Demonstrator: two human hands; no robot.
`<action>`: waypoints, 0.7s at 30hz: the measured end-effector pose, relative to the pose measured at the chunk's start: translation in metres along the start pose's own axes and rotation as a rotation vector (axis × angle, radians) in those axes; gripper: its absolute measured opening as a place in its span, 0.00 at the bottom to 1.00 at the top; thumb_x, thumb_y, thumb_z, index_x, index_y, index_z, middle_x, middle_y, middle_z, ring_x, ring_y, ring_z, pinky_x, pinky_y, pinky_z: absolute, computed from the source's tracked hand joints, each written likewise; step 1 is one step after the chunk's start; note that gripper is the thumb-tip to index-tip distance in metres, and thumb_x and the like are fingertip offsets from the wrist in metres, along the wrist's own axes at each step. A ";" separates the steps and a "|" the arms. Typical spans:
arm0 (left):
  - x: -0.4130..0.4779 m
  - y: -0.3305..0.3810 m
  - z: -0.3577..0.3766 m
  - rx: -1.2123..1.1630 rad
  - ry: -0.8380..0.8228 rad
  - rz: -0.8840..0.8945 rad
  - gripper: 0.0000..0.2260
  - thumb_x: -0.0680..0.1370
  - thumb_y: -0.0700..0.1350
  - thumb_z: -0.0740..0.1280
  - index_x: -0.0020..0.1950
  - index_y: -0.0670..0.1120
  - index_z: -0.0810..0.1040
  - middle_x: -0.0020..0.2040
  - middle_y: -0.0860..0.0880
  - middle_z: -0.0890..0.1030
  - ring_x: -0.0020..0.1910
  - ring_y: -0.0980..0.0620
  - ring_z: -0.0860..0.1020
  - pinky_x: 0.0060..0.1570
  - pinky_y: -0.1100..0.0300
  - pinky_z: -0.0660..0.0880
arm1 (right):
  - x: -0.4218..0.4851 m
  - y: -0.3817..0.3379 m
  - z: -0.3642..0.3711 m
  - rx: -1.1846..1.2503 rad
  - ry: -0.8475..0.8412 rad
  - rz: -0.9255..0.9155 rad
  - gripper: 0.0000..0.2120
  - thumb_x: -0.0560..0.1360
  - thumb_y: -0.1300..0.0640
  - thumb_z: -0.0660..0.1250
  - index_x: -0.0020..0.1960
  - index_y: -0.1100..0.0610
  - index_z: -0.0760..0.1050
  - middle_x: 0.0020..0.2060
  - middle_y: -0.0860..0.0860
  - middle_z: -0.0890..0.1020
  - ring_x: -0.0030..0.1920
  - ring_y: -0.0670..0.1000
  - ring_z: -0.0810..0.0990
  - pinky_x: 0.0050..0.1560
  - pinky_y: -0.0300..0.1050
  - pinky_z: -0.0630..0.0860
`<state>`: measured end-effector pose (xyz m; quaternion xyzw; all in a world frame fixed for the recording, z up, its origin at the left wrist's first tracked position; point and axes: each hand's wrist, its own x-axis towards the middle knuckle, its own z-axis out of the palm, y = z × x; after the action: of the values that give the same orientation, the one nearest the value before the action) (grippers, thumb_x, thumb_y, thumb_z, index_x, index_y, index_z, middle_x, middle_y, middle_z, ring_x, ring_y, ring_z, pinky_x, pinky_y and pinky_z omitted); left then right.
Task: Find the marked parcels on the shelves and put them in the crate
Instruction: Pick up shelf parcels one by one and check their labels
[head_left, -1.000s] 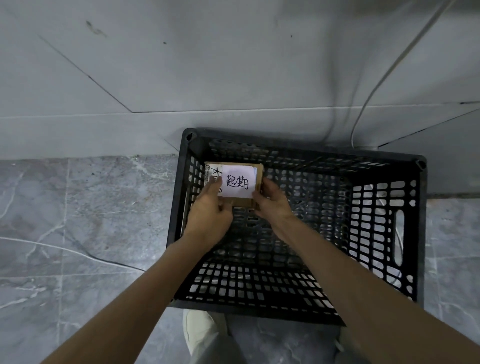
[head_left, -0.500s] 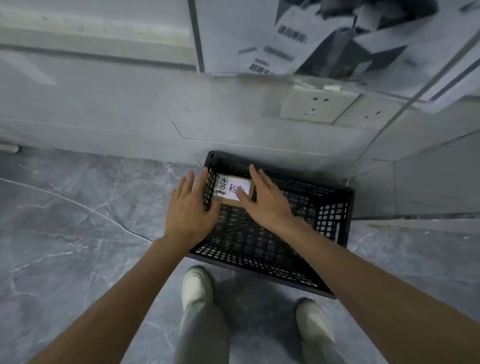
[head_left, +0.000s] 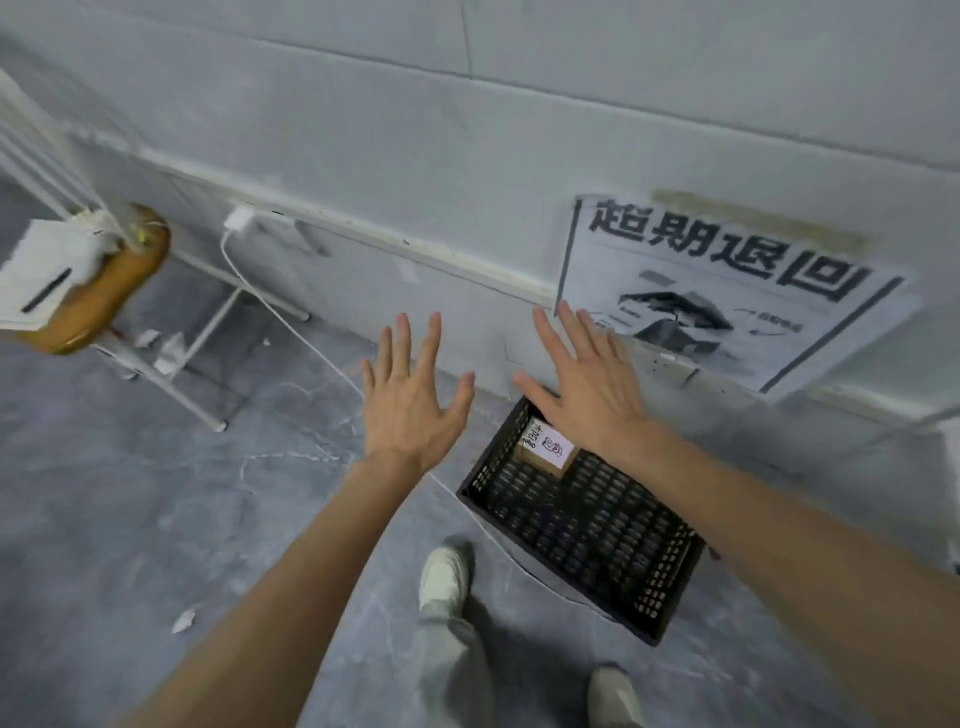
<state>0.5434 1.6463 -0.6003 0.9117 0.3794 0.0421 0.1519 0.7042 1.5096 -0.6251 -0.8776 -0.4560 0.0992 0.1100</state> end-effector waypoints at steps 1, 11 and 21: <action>-0.008 -0.002 -0.017 0.006 0.024 -0.014 0.33 0.81 0.64 0.54 0.82 0.57 0.44 0.83 0.46 0.45 0.82 0.45 0.43 0.79 0.42 0.43 | -0.002 -0.010 -0.016 -0.004 0.011 -0.013 0.38 0.80 0.31 0.46 0.81 0.47 0.38 0.81 0.53 0.43 0.81 0.55 0.44 0.80 0.58 0.44; -0.099 -0.032 -0.181 0.001 0.252 -0.149 0.34 0.78 0.68 0.50 0.82 0.58 0.46 0.83 0.46 0.48 0.82 0.46 0.45 0.78 0.39 0.46 | -0.037 -0.112 -0.142 -0.046 0.165 -0.169 0.38 0.79 0.30 0.47 0.82 0.48 0.41 0.81 0.55 0.48 0.81 0.56 0.49 0.79 0.60 0.48; -0.222 -0.105 -0.363 0.080 0.445 -0.220 0.35 0.78 0.68 0.50 0.82 0.59 0.43 0.83 0.48 0.45 0.82 0.47 0.43 0.78 0.40 0.45 | -0.093 -0.278 -0.251 -0.035 0.298 -0.312 0.39 0.78 0.29 0.43 0.82 0.47 0.41 0.81 0.55 0.49 0.81 0.56 0.50 0.79 0.60 0.48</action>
<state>0.2445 1.6488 -0.2789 0.8386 0.5018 0.2098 0.0321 0.5041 1.5627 -0.2995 -0.8030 -0.5667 -0.0579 0.1749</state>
